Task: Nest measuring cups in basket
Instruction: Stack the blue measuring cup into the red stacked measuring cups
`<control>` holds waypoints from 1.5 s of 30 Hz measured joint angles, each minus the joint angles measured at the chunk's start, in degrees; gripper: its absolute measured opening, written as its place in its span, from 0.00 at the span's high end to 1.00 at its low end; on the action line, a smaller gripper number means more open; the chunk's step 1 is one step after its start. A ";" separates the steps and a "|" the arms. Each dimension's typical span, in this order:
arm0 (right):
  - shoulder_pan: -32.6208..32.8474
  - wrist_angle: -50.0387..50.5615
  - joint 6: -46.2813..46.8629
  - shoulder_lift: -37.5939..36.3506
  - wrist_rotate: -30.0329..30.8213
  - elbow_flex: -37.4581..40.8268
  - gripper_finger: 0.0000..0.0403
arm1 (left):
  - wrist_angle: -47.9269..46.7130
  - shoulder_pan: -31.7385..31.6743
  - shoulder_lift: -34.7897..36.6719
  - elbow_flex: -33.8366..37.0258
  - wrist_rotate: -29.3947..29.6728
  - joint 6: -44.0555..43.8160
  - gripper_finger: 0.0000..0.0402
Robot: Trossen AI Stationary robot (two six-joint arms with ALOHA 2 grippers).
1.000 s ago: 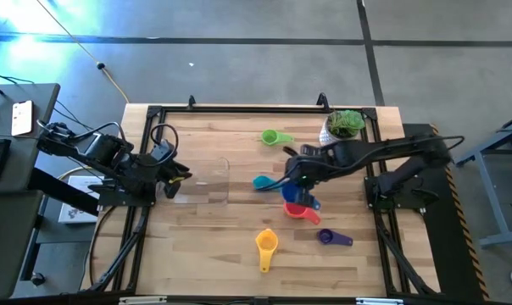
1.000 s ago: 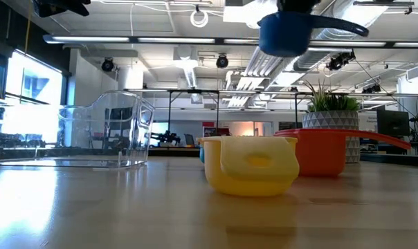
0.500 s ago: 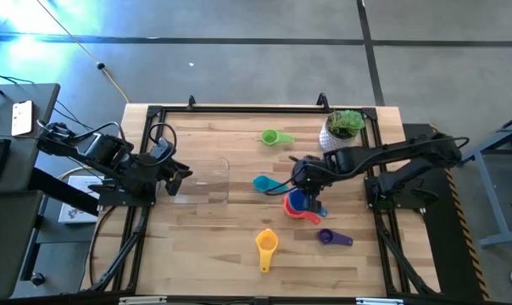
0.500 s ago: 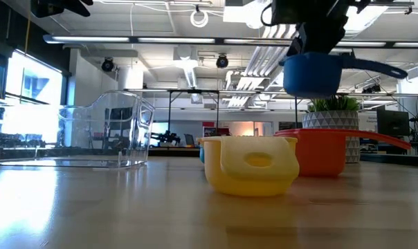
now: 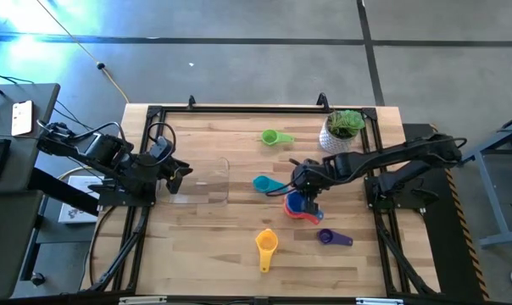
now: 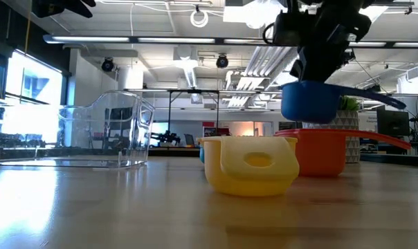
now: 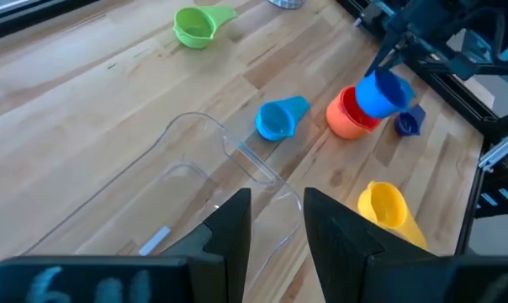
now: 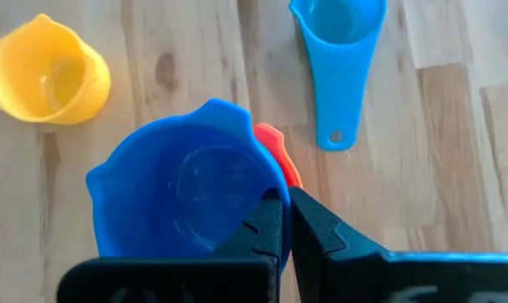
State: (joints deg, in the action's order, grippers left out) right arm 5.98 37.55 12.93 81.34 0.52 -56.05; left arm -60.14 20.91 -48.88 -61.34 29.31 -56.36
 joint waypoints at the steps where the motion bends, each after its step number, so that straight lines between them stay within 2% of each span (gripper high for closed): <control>1: 0.00 -0.49 0.45 0.01 0.23 0.56 1.00 | 0.00 0.00 0.00 0.00 0.01 0.42 0.74; 7: 0.00 -1.06 2.61 0.04 2.42 1.07 1.00 | 0.00 0.00 0.00 0.00 0.01 1.43 0.74; 19: 0.00 -0.49 4.05 0.09 2.02 1.07 1.00 | 0.00 0.00 0.00 0.00 0.01 1.50 0.74; 34: 0.00 -0.82 5.05 4.15 1.56 1.09 1.00 | -0.02 0.01 0.02 0.00 0.01 2.61 0.74; 45: 0.00 -0.75 5.05 4.15 1.42 1.09 0.86 | -0.02 0.02 0.02 0.00 -0.05 2.59 0.74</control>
State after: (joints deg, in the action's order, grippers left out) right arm 5.98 36.80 17.99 85.49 1.93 -54.96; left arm -60.16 20.93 -48.86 -61.34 29.26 -53.77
